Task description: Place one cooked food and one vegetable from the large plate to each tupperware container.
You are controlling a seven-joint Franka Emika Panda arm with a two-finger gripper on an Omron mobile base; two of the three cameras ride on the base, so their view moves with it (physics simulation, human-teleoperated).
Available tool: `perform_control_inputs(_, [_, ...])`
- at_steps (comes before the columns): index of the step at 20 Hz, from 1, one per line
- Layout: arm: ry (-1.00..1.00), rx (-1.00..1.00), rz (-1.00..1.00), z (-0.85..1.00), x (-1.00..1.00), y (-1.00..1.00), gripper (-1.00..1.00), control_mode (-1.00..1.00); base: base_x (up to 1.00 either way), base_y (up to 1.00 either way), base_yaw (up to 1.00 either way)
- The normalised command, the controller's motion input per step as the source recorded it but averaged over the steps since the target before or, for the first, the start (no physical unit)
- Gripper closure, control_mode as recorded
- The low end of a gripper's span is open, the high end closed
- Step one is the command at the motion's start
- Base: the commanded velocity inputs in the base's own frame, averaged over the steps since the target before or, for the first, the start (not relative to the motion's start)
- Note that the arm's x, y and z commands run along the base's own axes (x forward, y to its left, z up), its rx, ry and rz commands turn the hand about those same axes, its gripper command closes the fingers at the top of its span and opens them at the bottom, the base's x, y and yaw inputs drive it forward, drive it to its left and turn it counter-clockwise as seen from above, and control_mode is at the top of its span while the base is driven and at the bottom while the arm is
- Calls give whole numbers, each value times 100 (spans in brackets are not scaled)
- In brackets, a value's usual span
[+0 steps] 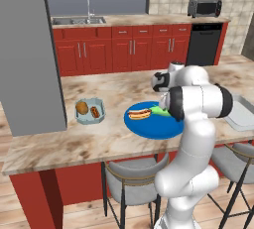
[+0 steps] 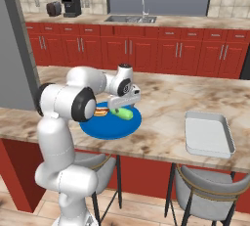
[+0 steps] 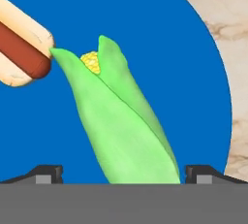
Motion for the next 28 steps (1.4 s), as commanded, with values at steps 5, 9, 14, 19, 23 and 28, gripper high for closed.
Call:
perform_control_inputs(5, [12,0,17,-17,5,0,-100,-100,0,0,0])
perform_control_inputs(9, [9,0,10,-21,8,0,-100,-100,0,0,0])
perform_control_inputs(14, [3,0,5,-20,2,0,-100,-100,0,0,0])
perform_control_inputs(19, [1,0,4,-16,0,0,-100,-100,0,0,0])
perform_control_inputs(23, [2,0,4,-5,0,3,100,-100,0,0,0])
perform_control_inputs(28, [0,0,1,0,0,0,100,-100,0,0,0])
